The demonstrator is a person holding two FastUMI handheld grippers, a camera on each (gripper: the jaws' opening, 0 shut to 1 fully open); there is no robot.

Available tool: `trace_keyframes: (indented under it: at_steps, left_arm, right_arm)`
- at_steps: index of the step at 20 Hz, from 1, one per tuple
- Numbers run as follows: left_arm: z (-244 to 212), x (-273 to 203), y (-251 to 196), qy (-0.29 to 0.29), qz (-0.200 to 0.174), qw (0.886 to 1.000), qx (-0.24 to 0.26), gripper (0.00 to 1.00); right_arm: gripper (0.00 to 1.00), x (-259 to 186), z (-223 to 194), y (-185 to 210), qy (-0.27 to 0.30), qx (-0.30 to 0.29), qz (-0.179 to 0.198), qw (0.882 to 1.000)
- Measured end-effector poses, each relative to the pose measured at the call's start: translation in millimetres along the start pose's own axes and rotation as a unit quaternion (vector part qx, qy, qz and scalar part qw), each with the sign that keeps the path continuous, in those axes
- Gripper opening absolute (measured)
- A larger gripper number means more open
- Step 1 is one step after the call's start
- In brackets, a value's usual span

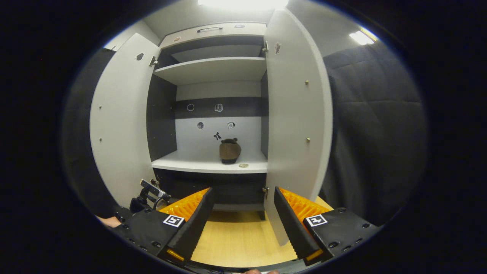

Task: Grab one shoe with the right hand and put it into the shoe cabinet, grab the other shoe with the left hand and put it into the shoe cabinet; then close the right door with the right hand and the left door with the left hand.

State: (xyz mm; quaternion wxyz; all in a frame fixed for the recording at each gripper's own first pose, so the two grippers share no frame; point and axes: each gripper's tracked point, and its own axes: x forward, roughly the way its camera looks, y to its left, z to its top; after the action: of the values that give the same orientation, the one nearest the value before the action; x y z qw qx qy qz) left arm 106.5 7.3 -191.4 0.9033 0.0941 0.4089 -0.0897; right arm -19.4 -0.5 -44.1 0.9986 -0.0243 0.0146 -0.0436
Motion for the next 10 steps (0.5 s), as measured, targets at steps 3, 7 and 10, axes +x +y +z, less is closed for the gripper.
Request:
trace_keyframes:
  at_steps: [3,7,10]
  left_arm:
    - [-10.1,29.0,0.9,0.025,-0.012,1.0,-0.01,1.0]
    - [-17.4,50.4,1.4,0.05,-0.024,0.998,-0.031,0.94]
    - [-19.7,60.4,-8.4,0.062,-0.051,0.994,-0.068,0.84]
  right_arm:
    - [0.97,-25.4,-9.2,-40.9,0.007,0.0,-0.05,0.999]
    - [1.0,-52.3,-43.8,-95.1,0.069,0.011,-0.13,0.989]
    - [1.0,-74.3,-64.8,-127.1,0.104,0.051,-0.172,0.978]
